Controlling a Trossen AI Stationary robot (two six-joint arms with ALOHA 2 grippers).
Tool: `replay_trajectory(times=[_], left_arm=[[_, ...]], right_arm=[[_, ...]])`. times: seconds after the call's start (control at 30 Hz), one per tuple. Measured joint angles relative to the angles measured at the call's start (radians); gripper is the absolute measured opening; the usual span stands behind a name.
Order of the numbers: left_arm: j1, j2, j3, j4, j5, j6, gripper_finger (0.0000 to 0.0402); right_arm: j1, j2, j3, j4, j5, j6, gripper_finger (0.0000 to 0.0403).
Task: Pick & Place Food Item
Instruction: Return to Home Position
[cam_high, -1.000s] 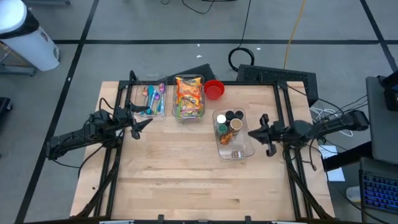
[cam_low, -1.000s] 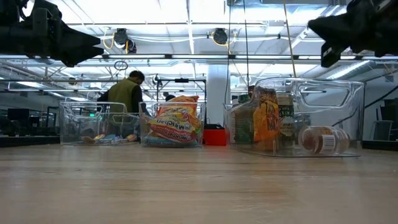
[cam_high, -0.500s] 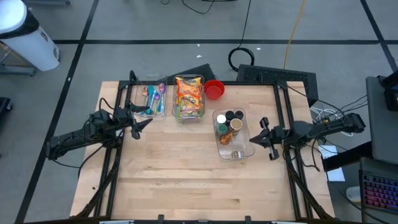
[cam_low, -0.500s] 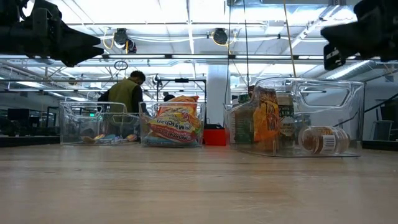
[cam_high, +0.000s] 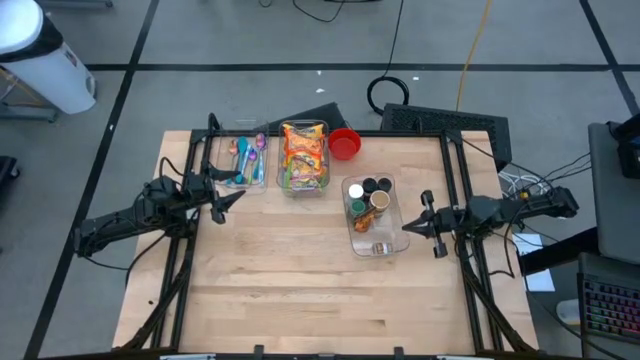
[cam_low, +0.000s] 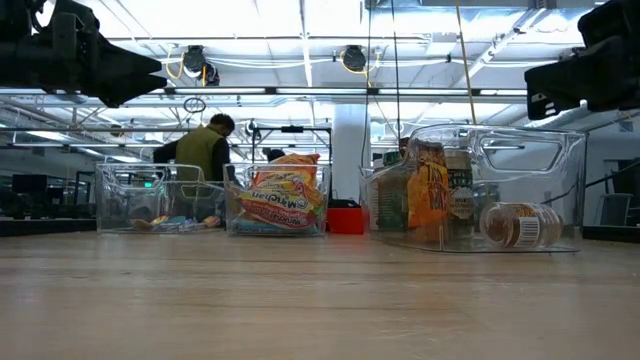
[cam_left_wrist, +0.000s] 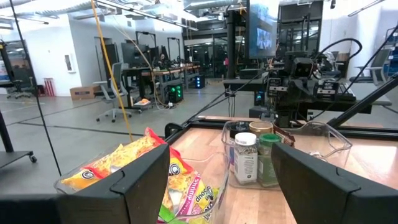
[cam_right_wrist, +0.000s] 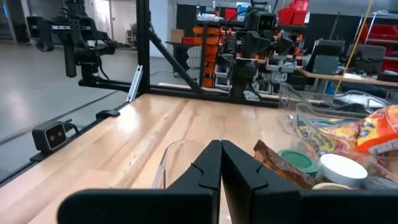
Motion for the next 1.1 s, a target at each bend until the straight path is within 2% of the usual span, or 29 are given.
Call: replay_trajectory(times=[0.3, 0.47, 1.1], left_arm=[[0.0, 0.0, 0.0, 0.0, 0.0, 0.0, 0.0283], [0.0, 0.0, 0.0, 0.0, 0.0, 0.0, 0.0283], [0.0, 0.0, 0.0, 0.0, 0.0, 0.0, 0.0283]], right_arm=[[0.0, 0.017, 0.0, -0.009, 0.002, 0.039, 0.0004], [0.0, 0.017, 0.0, -0.008, 0.002, 0.122, 0.0002], [0.0, 0.017, -0.001, -0.008, 0.002, 0.112, 0.0004]])
